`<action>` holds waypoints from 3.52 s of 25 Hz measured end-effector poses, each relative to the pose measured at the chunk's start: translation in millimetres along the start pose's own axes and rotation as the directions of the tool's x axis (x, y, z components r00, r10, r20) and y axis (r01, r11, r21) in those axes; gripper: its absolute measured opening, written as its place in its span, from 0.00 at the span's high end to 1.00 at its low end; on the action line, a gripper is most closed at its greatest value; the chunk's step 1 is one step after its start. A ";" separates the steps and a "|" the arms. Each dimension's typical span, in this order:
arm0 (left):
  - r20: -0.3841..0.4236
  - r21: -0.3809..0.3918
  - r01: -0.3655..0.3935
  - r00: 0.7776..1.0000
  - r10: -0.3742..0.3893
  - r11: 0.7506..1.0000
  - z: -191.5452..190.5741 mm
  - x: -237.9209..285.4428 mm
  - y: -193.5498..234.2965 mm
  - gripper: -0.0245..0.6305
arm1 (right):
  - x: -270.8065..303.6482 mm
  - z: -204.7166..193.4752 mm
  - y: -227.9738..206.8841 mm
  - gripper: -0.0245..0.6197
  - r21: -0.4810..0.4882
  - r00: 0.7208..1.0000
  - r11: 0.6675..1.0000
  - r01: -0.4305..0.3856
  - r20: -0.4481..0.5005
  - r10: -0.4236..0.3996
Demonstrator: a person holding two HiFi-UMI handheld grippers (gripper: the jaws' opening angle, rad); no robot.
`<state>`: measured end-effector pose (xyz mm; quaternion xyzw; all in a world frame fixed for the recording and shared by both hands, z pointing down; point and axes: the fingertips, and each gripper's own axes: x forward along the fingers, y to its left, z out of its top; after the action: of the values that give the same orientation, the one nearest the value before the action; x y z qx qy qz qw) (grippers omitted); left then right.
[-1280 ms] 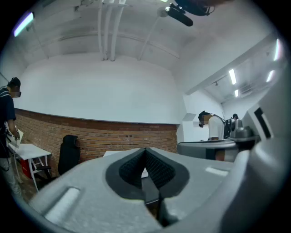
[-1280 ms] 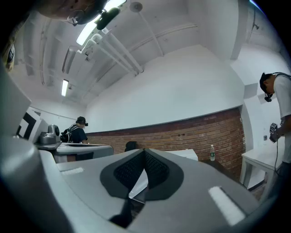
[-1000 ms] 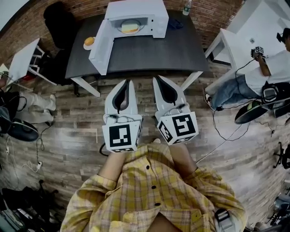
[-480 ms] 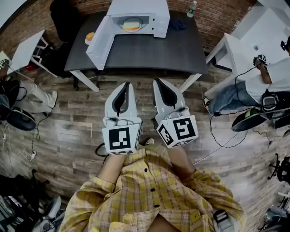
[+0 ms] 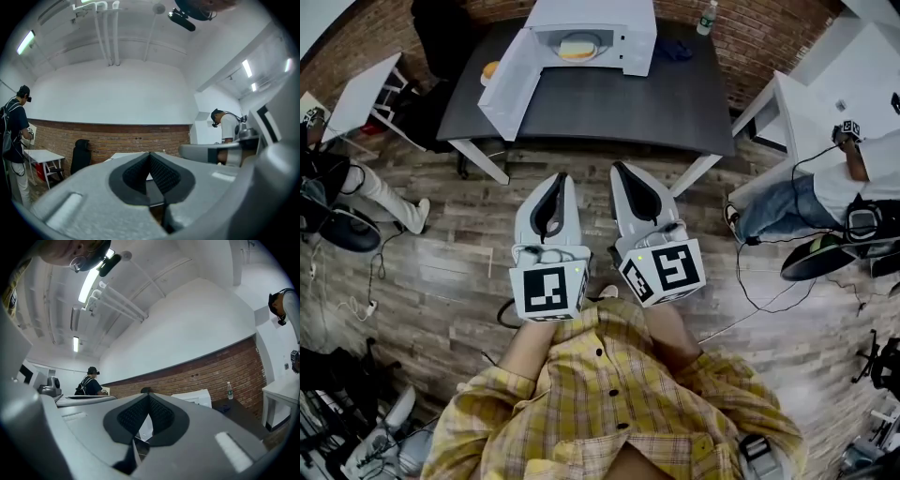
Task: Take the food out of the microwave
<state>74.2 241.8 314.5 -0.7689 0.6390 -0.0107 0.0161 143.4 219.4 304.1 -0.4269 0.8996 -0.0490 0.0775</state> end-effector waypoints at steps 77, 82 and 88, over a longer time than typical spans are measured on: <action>-0.022 -0.079 0.113 0.993 -0.115 0.990 -38.2 404.0 227.4 0.96 | 445.0 -114.0 -205.5 0.97 0.459 0.984 0.870 0.179 -0.095 -0.152; -0.040 -0.066 0.111 0.993 -0.113 0.992 -46.0 405.4 229.2 0.96 | 457.7 -142.6 -220.2 0.97 0.673 0.988 0.726 0.144 -0.062 -0.139; -0.056 -0.065 0.108 0.992 -0.111 0.992 -55.2 411.3 231.5 0.96 | 473.5 -190.0 -239.4 0.97 0.824 0.988 0.552 0.133 -0.066 -0.138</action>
<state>-80.0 -205.5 359.1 -0.8023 0.5961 -0.0147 -0.0271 -4.1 -294.8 481.6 -0.4092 0.7364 -0.4681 0.2668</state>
